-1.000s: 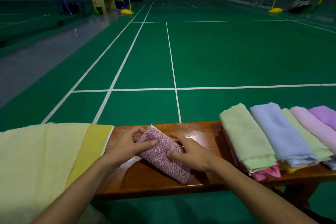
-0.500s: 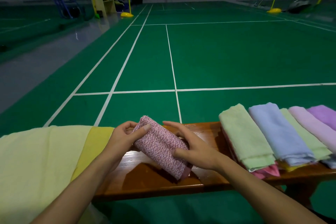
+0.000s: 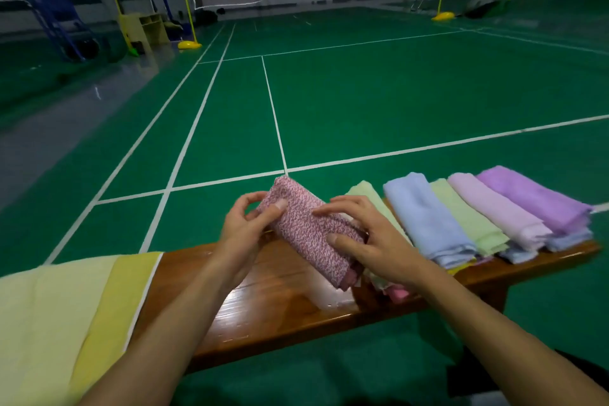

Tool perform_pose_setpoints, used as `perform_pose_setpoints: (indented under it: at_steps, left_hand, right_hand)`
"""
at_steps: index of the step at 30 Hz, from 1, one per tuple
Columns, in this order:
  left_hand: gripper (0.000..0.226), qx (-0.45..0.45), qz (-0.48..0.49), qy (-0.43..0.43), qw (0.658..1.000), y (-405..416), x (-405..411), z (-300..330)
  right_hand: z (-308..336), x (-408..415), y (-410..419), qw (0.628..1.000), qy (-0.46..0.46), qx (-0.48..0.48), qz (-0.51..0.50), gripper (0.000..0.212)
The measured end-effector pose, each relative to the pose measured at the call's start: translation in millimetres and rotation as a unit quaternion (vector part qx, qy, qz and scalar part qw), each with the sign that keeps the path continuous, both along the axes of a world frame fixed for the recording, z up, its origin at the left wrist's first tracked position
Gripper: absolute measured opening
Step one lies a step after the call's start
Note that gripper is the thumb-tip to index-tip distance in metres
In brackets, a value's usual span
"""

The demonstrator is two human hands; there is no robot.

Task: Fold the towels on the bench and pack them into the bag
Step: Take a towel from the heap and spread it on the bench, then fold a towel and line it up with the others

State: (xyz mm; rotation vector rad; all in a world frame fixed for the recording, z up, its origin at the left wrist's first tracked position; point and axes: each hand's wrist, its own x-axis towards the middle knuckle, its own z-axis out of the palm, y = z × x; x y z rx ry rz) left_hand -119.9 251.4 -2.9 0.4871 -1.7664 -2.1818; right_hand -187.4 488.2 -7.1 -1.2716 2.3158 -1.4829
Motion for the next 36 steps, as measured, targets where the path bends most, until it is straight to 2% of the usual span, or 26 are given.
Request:
perform_pose_setpoints:
  at_steps: [3, 8, 12, 15, 17, 19, 21, 22, 23, 28, 31, 33, 36]
  left_hand:
    - [0.066, -0.041, -0.025, 0.036, 0.998, 43.8, -20.6, 0.5]
    - [0.061, -0.124, -0.071, 0.095, 0.985, 116.3, -61.2, 2.7]
    - [0.070, -0.187, -0.109, 0.140, 0.966, 172.5, -111.7, 20.0]
    - [0.074, -0.277, -0.085, 0.105, 0.951, 201.3, -150.0, 20.1]
    - [0.063, -0.416, -0.062, 0.027, 0.907, 220.1, -166.7, 5.6]
    - [0.057, -0.583, -0.120, -0.044, 0.802, 237.5, -162.4, -17.2]
    - [0.062, -0.697, -0.167, -0.074, 0.694, 246.0, -156.5, -40.6]
    - [0.062, -0.723, -0.163, -0.082, 0.666, 246.7, -156.3, -49.4]
    - [0.062, -0.733, -0.150, -0.087, 0.658, 246.1, -158.2, -54.7]
    - [0.061, -0.734, -0.147, -0.071, 0.659, 244.7, -160.6, -55.0]
    - [0.055, -0.676, -0.162, -0.043, 0.717, 234.1, -156.5, -45.6]
    - [0.047, -0.651, -0.158, -0.006, 0.742, 224.4, -148.7, -32.2]
    - [0.036, -0.669, -0.134, 0.057, 0.728, 201.7, -128.2, -8.3]
  right_hand:
    - [5.4, -12.9, 35.4, 0.998, 0.009, -0.030, -0.048, 0.038]
    - [3.9, -38.8, 93.1, 0.990, 0.005, -0.054, -0.127, 0.035]
    - [-2.0, -68.2, 137.2, 0.973, 0.022, -0.119, -0.196, 0.032]
    - [-6.8, -97.4, 163.8, 0.962, -0.005, -0.128, -0.242, 0.032]
    - [-21.8, -120.8, 178.6, 0.958, -0.012, -0.073, -0.278, 0.032]
    - [-45.3, -141.0, 185.9, 0.955, -0.001, 0.046, -0.294, 0.033]
    - [-64.4, -151.3, 185.3, 0.945, -0.016, 0.131, -0.298, 0.033]
    - [-68.0, -153.5, 183.5, 0.941, -0.024, 0.155, -0.299, 0.033]
    - [-67.9, -153.9, 180.3, 0.937, -0.017, 0.175, -0.303, 0.034]
    - [-52.3, -138.8, 172.6, 0.905, 0.032, 0.249, -0.344, 0.040]
    - [-42.1, -131.3, 174.2, 0.890, 0.053, 0.259, -0.371, 0.036]
    - [-31.3, -127.0, 177.4, 0.906, 0.044, 0.212, -0.364, 0.031]
    - [-15.2, -111.5, 176.9, 0.933, 0.061, 0.094, -0.341, 0.025]
